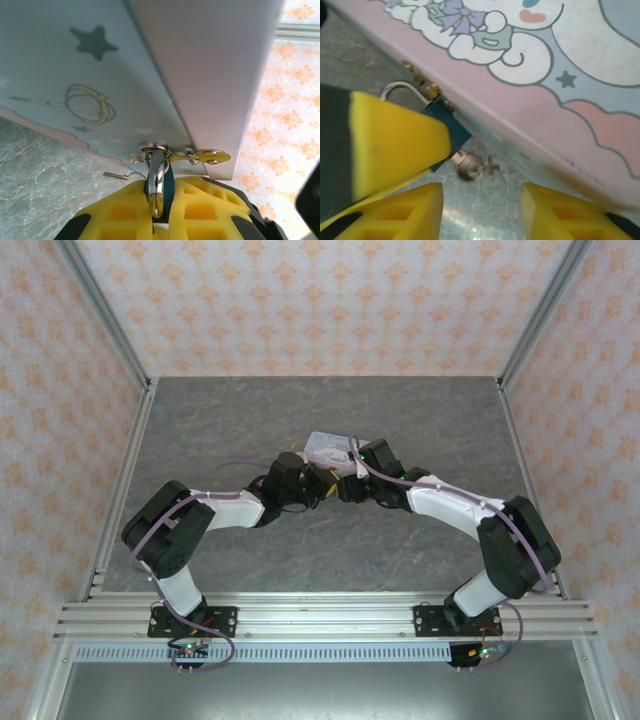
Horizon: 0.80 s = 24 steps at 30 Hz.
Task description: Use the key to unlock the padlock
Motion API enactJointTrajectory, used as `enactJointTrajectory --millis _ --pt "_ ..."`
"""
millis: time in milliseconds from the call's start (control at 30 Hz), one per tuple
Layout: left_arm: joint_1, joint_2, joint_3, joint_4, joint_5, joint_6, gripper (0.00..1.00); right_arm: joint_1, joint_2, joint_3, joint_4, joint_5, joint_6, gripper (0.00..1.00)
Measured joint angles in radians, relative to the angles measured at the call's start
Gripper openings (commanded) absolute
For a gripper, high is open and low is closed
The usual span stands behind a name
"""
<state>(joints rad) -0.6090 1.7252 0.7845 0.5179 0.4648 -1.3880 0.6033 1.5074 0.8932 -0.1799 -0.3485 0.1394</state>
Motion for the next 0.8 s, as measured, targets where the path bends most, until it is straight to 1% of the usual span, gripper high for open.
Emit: enactJointTrajectory --millis 133,200,433,600,767,800 --pt "-0.004 0.0 0.0 -0.05 -0.001 0.037 0.0 0.001 -0.116 -0.085 0.055 -0.019 0.068 0.58" --pt "-0.005 0.0 -0.003 -0.063 -0.001 0.055 0.0 0.001 -0.15 -0.121 0.094 -0.028 0.116 0.58" --pt "-0.006 0.0 -0.013 -0.095 -0.001 0.095 0.0 0.001 -0.15 -0.226 0.246 -0.077 0.319 0.59" --pt "-0.014 0.0 -0.015 -0.104 -0.001 0.107 0.13 0.001 -0.105 -0.261 0.338 -0.078 0.412 0.59" --pt "-0.017 0.0 -0.029 -0.104 -0.014 0.111 0.21 0.003 -0.058 -0.261 0.393 -0.074 0.466 0.59" --pt "-0.017 0.0 -0.035 -0.103 -0.02 0.111 0.25 0.003 -0.048 -0.261 0.399 -0.074 0.474 0.59"
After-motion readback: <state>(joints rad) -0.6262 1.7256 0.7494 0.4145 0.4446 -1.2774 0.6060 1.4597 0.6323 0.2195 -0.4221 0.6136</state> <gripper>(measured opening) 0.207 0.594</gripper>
